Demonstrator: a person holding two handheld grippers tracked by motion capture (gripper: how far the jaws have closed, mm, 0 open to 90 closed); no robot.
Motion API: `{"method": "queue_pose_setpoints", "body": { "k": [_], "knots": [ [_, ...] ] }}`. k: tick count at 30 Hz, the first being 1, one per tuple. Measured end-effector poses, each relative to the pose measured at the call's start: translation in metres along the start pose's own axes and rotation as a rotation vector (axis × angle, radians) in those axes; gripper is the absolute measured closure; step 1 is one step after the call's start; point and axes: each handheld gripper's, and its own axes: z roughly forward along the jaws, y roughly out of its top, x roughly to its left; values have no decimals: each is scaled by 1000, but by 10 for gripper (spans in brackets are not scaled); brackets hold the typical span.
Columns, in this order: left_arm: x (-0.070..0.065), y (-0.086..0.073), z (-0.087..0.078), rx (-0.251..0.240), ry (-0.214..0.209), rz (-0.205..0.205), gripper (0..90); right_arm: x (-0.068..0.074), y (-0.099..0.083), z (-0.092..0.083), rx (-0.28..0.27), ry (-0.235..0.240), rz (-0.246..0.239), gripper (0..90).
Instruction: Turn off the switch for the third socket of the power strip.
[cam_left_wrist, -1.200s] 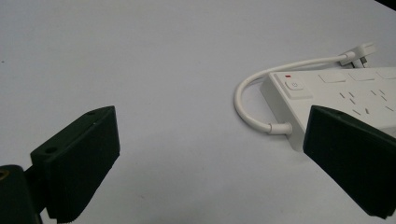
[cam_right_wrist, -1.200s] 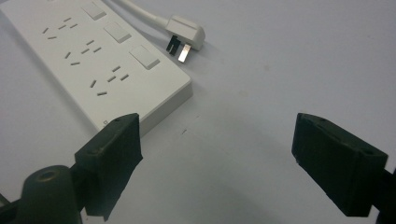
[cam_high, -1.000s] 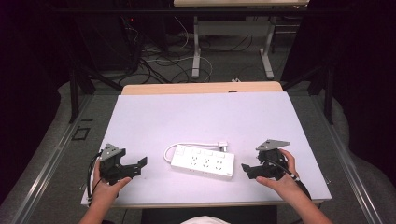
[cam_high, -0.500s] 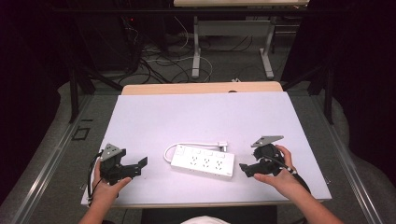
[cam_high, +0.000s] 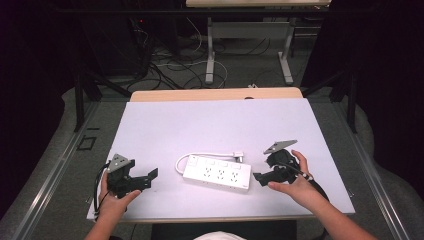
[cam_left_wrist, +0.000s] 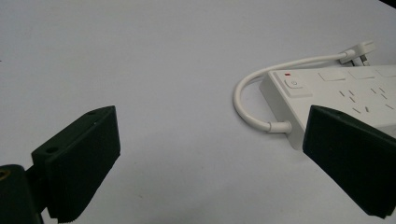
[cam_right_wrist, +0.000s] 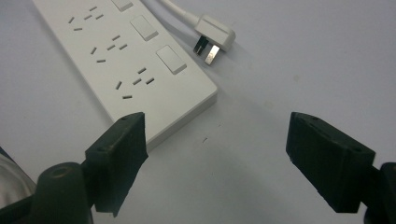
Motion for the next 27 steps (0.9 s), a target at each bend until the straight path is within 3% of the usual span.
{"method": "queue_pose_setpoints", "body": {
  "k": [11, 27],
  "knots": [
    [0, 0, 0, -1, 0, 1, 40, 3, 15, 0, 22, 3, -7, 260],
    [1, 0, 0, 2, 2, 7, 45, 8, 36, 17, 37, 0, -13, 358]
  ]
}}
